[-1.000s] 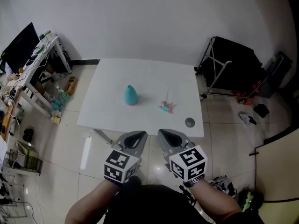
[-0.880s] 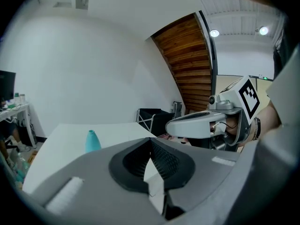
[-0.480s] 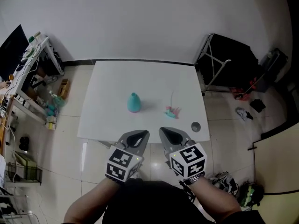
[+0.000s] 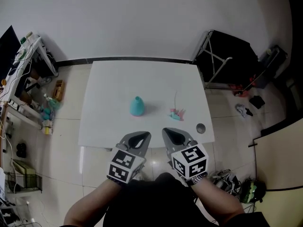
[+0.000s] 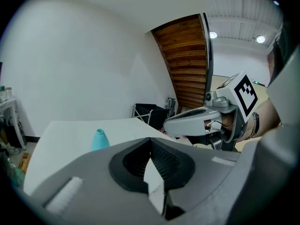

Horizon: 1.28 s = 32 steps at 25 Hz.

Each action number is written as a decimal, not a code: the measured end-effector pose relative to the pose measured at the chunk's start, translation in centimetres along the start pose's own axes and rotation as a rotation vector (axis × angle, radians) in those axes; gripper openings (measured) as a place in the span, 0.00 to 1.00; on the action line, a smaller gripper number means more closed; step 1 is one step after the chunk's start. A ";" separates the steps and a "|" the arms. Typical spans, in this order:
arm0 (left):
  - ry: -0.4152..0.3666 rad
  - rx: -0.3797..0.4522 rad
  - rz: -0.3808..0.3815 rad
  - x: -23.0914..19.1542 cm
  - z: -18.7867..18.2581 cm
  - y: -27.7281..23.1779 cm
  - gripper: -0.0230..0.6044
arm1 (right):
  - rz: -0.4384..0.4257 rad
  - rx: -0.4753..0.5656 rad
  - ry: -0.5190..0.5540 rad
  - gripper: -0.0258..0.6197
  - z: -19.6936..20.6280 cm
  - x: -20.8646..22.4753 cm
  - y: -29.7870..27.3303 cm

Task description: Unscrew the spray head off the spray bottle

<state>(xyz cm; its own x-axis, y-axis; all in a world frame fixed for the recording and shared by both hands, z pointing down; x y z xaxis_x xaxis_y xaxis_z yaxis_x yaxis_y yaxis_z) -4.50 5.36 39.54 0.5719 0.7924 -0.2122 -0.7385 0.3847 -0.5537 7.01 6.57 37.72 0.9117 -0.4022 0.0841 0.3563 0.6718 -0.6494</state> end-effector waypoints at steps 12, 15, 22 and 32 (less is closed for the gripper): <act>0.015 -0.031 -0.017 -1.1 -0.2 -3.4 0.07 | 0.016 -0.075 0.029 0.03 0.4 3.1 -2.3; 0.023 -0.046 -0.031 -1.4 -0.4 -4.7 0.07 | 0.011 -0.092 0.035 0.03 0.7 4.5 -2.9; 0.058 -0.089 -0.066 -1.6 -0.8 -7.8 0.09 | -0.017 -0.148 0.049 0.03 1.8 8.3 -4.4; 0.115 -0.162 -0.110 -1.3 -0.7 -12.1 0.12 | -0.075 -0.249 0.088 0.12 4.2 12.6 -6.8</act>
<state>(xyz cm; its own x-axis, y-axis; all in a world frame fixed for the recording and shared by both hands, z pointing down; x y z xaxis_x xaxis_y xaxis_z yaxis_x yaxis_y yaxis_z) 3.90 -0.65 45.96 0.6896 0.6873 -0.2283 -0.6078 0.3777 -0.6985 16.96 -0.46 46.34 0.8596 -0.5047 0.0800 0.3509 0.4692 -0.8104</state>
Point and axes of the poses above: the fingertips, and each gripper's own axes: y backward along the fingers, x to its right, z out of its underside, the point moved 6 cm from there along y, backward along the fingers, and after that the axes turned 13 degrees about -x, right-handed, at the moved point
